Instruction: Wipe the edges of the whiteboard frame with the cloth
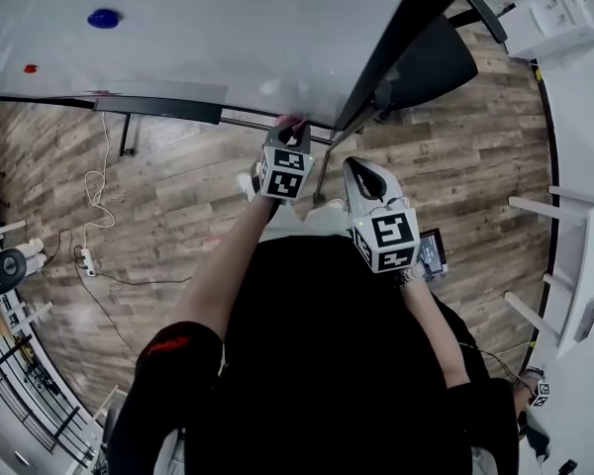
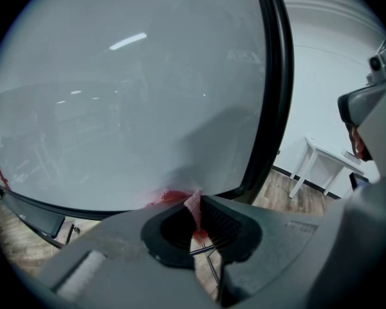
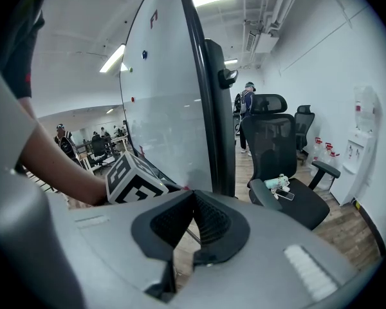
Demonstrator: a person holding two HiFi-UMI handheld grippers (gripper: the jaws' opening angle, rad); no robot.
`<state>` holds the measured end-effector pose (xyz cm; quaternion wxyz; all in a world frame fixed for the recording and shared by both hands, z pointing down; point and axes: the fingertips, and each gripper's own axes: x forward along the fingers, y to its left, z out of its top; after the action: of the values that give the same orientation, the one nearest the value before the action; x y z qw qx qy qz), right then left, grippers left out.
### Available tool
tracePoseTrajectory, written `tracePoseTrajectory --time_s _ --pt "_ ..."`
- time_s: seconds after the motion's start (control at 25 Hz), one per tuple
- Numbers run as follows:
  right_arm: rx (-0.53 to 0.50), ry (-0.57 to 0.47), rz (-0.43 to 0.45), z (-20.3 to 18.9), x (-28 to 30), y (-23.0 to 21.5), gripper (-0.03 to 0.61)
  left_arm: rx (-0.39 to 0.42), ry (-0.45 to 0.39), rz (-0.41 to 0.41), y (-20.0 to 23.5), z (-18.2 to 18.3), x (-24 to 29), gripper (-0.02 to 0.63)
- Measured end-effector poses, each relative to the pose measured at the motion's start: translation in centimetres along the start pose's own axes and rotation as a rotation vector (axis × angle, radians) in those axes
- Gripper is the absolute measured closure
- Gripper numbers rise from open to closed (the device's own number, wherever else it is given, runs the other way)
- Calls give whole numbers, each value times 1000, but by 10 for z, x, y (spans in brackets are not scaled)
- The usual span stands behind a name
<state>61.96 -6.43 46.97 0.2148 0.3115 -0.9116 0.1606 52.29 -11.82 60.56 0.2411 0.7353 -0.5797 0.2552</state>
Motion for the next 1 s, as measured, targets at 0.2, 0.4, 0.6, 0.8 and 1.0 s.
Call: tracePoseTrajectory --time_s 0.2,0.4,0.6,0.8,1.0 --pt "-3 2 6 0 -2 -2 577 -4 0 -7 -6 1 1 597" --pt "-4 8 11 -2 -4 -3 577 -6 -6 -8 -11 3 2 597" --pt "2 7 10 -6 -7 -7 577 4 -4 -13 -17 3 4 597" --pt "4 2 9 -5 -8 -8 577 8 1 -19 -21 2 5 597" --pt "5 -3 10 -4 -10 -9 577 11 -2 -30 -24 4 5 597"
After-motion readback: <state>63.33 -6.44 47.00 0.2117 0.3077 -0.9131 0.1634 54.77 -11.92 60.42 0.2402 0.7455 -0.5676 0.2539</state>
